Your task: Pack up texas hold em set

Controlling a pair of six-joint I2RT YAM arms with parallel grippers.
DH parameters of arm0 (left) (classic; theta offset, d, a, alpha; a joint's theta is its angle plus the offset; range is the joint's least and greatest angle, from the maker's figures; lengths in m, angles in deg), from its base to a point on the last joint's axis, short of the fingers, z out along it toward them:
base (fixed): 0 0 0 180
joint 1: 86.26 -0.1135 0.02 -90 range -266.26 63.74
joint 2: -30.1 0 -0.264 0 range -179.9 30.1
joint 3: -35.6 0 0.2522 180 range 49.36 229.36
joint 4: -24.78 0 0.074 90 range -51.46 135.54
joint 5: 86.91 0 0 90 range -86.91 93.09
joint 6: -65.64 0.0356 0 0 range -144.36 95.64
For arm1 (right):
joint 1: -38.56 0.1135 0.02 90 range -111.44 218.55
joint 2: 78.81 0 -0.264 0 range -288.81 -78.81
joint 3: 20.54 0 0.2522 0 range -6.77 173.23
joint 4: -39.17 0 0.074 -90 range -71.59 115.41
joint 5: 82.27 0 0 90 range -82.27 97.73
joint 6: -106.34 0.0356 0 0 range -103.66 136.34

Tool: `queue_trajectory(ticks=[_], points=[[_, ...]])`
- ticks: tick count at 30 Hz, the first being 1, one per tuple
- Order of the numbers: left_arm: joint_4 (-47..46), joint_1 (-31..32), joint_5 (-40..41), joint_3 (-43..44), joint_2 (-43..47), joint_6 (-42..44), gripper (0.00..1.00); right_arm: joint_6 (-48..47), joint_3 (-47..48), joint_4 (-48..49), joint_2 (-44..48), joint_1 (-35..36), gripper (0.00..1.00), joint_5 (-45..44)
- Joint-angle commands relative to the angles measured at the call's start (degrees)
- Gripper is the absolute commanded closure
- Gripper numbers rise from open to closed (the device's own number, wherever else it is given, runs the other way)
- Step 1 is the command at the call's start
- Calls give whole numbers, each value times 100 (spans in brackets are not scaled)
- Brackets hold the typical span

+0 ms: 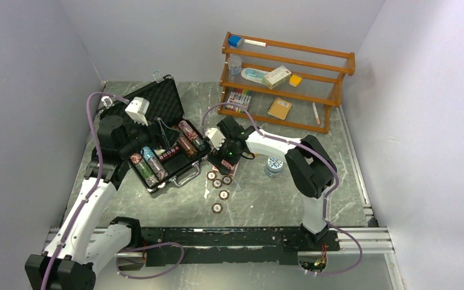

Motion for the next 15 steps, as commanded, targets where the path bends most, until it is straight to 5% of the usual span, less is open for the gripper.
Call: queue_trajectory(ticks=[1, 7, 15], points=[[36, 9, -94, 132, 10, 36, 16, -87, -71, 107, -111, 12, 10, -230], [73, 8, 4, 141, 10, 17, 14, -172, -34, 48, -133, 9, 41, -340], [159, 8, 268, 164, -26, -54, 9, 138, -195, 567, 824, 1, 46, -221]])
